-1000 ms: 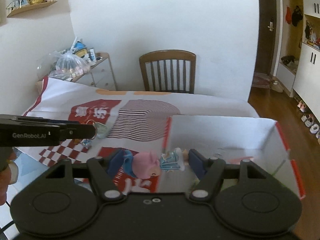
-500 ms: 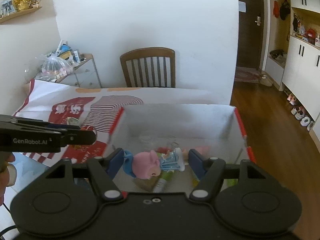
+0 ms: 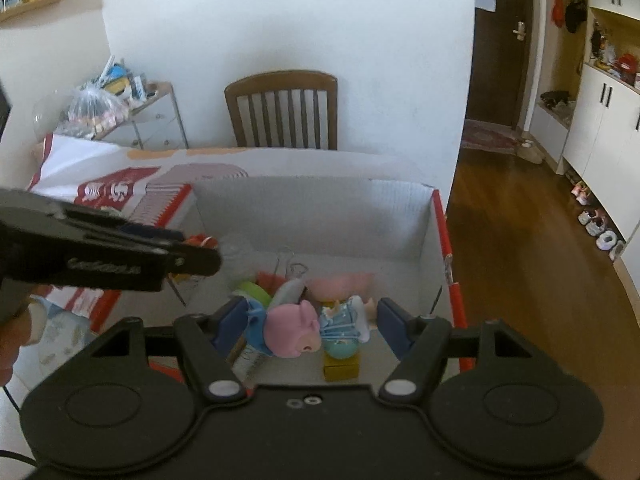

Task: Organize rigid objects
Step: 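Open the right gripper releasing the doll while the left gripper releases the dragon toy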

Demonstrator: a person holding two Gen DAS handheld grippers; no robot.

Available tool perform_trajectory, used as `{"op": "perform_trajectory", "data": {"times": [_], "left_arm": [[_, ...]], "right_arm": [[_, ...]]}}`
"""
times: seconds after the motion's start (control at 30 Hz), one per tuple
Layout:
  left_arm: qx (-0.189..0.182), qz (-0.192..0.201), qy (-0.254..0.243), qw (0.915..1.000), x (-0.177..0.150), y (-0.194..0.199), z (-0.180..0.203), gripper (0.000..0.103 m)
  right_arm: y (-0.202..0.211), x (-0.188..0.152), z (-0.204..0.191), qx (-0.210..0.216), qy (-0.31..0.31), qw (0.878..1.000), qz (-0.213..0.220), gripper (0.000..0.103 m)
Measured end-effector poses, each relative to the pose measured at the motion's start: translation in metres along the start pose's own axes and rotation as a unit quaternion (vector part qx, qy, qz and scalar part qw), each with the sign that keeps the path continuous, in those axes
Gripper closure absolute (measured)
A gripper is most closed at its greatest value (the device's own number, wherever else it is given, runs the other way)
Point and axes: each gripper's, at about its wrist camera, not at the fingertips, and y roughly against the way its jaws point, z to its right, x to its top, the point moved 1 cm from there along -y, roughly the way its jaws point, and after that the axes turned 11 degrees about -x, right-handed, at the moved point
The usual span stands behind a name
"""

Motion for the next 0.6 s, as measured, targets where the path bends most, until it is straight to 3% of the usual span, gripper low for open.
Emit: {"op": "perform_trajectory", "data": {"times": [0.3, 0.6], "left_arm": [[0.006, -0.037, 0.009, 0.9992, 0.010, -0.053, -0.008, 0.064], [0.012, -0.060, -0.001, 0.9981, 0.012, -0.080, -0.005, 0.064]], "right_arm": [[-0.035, -0.003, -0.009, 0.005, 0.038, 0.999, -0.024, 0.033], [-0.055, -0.006, -0.007, 0.005, 0.055, 0.998, -0.033, 0.033]]}}
